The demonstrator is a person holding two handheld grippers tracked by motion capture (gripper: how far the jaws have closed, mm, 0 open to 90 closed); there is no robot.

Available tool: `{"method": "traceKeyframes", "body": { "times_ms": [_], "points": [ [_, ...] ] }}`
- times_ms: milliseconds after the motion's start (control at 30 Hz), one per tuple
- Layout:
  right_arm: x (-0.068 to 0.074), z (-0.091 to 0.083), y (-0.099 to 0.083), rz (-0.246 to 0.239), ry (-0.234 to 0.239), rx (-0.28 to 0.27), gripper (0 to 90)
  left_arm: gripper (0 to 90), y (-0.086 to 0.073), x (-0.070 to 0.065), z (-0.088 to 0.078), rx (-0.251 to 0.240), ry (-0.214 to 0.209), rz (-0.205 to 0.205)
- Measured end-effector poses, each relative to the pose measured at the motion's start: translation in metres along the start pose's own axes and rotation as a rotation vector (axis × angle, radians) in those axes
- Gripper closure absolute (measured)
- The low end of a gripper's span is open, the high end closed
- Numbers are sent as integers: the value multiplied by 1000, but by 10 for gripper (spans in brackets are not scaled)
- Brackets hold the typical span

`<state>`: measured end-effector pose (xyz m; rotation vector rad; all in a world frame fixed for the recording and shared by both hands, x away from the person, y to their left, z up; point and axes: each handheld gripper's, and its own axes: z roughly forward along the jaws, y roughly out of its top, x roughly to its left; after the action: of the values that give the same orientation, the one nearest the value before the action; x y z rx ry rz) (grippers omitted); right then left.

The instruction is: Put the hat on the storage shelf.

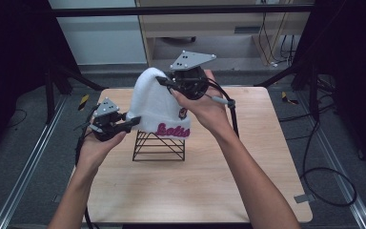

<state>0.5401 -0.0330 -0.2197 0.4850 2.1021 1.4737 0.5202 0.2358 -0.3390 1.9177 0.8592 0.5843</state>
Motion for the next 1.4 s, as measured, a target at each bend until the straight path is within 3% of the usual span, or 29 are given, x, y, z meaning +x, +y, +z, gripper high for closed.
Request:
{"method": "traceKeyframes", "body": {
  "times_ms": [533, 1400],
  "points": [
    [9, 9, -13, -20, 16, 49, 811, 630, -19, 3, 3, 21, 18, -8],
    [20, 15, -28, -14, 51, 85, 815, 615, -44, 9, 6, 24, 8, -43]
  ]
}}
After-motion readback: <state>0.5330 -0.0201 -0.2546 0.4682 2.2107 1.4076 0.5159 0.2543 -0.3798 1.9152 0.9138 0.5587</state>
